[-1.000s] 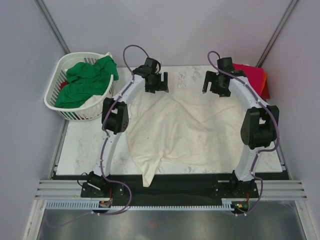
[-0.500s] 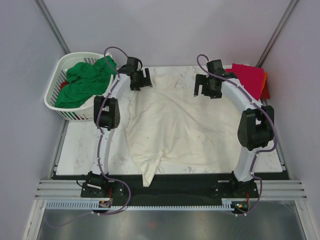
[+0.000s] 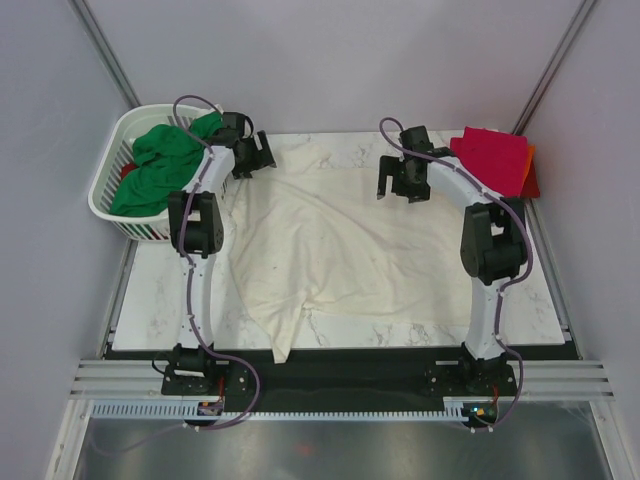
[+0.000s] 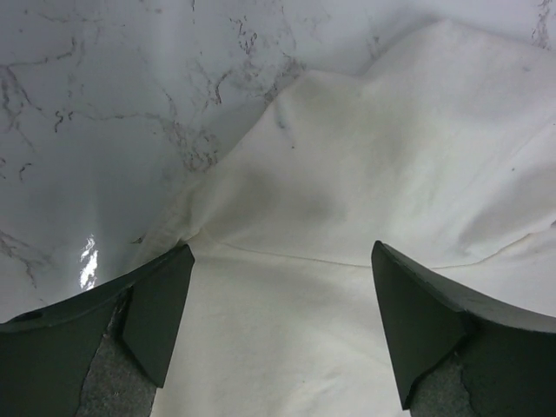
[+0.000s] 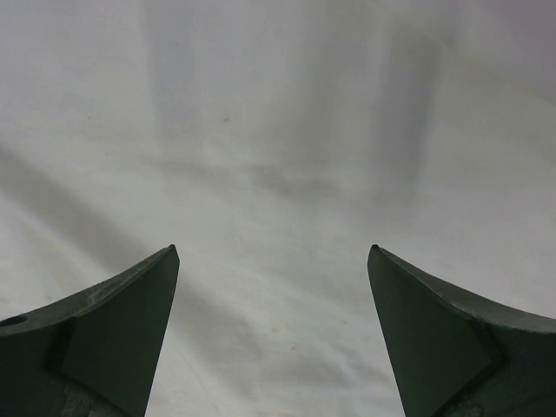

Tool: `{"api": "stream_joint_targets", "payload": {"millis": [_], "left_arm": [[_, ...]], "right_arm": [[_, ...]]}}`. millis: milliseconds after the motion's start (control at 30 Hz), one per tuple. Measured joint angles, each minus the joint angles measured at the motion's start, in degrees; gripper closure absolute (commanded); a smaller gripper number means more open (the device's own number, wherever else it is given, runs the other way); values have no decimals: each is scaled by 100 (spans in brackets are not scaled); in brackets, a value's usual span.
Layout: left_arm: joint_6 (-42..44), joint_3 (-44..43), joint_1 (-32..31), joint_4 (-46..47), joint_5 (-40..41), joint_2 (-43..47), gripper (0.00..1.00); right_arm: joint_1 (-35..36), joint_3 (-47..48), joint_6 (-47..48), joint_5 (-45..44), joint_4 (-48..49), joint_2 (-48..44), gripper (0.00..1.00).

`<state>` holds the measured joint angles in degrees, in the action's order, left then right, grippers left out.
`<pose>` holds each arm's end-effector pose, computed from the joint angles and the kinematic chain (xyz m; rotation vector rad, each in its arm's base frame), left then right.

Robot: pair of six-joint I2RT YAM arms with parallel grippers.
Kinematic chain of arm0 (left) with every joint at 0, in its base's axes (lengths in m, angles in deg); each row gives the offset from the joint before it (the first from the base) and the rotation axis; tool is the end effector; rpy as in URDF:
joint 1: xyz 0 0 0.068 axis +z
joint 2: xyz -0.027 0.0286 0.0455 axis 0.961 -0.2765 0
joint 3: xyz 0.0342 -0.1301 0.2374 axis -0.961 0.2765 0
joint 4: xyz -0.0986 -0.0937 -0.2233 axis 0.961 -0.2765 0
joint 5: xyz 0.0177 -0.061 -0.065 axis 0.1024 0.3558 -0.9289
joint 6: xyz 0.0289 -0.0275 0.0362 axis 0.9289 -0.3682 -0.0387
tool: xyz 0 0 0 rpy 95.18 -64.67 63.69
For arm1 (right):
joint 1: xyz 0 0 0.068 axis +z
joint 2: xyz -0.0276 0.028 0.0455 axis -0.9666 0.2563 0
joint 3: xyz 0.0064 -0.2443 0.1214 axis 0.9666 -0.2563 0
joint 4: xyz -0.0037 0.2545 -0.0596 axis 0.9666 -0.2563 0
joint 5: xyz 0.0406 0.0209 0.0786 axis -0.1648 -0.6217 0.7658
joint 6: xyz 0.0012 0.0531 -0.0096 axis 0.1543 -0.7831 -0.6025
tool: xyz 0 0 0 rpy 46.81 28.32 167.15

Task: Fold and stack the t-shirts
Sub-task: Flatten the tshirt out

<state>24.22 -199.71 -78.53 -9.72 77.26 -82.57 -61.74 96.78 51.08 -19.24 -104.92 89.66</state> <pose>0.5596 -0.0490 0.1715 -0.3382 2.4593 -0.3498 0.4365 0.1048 0.2272 0.1147 2.5948 0.2354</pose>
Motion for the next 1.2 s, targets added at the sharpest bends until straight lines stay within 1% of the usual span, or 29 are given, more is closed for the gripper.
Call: {"api": "stream_joint_targets", "payload": {"millis": [100,133,233,300,367,433,500,633,700,767,800,867,900,1000,1067,1100,1200], "left_arm": [[2,-15,24,-22,-142,0,4],[2,-15,17,-24,-168,4,0],[4,42,-42,-125,-262,129,0],[4,219,-105,-249,-256,413,0],[4,525,-210,-413,-223,925,0],[13,979,-369,-470,-109,1633,0],[22,1703,-619,-450,210,2677,0],[20,3331,-1338,-332,710,5029,0],[-7,4271,-1766,-212,800,6067,1],[-76,5110,-1952,-203,815,6736,2],[-160,5549,-1991,-175,828,6966,3],[-319,6369,-2017,-232,870,7208,6],[-393,6677,-2039,-245,883,7189,7],[-656,7643,-2177,-299,898,6992,10],[-835,8074,-2293,-291,833,6961,11],[-905,8190,-2330,-284,802,6961,11],[-1117,8496,-2391,-87,769,6961,12]], "right_arm": [[24,402,4,11,-11,588,2],[28,636,9,9,-66,826,2],[26,1185,24,-4,-127,1294,2],[33,1237,26,-66,-157,1292,2],[44,1222,39,-166,-214,1134,2],[94,1038,66,-306,-221,809,2],[190,616,66,-428,-184,203,2],[597,-949,-20,-503,149,-1488,2],[1106,-1818,-153,-435,289,-2402,3],[1718,-2597,-339,-282,459,-3071,10],[2092,-2988,-468,-179,597,-3331,22],[2706,-3676,-717,61,754,-3703,37],[2933,-3930,-815,146,798,-3801,45],[3574,-4669,-1272,271,986,-3960,48],[3842,-4894,-1464,352,1078,-3928,50],[3945,-4962,-1541,400,1154,-3897,53],[4035,-5001,-1657,439,1486,-3716,57]]}}
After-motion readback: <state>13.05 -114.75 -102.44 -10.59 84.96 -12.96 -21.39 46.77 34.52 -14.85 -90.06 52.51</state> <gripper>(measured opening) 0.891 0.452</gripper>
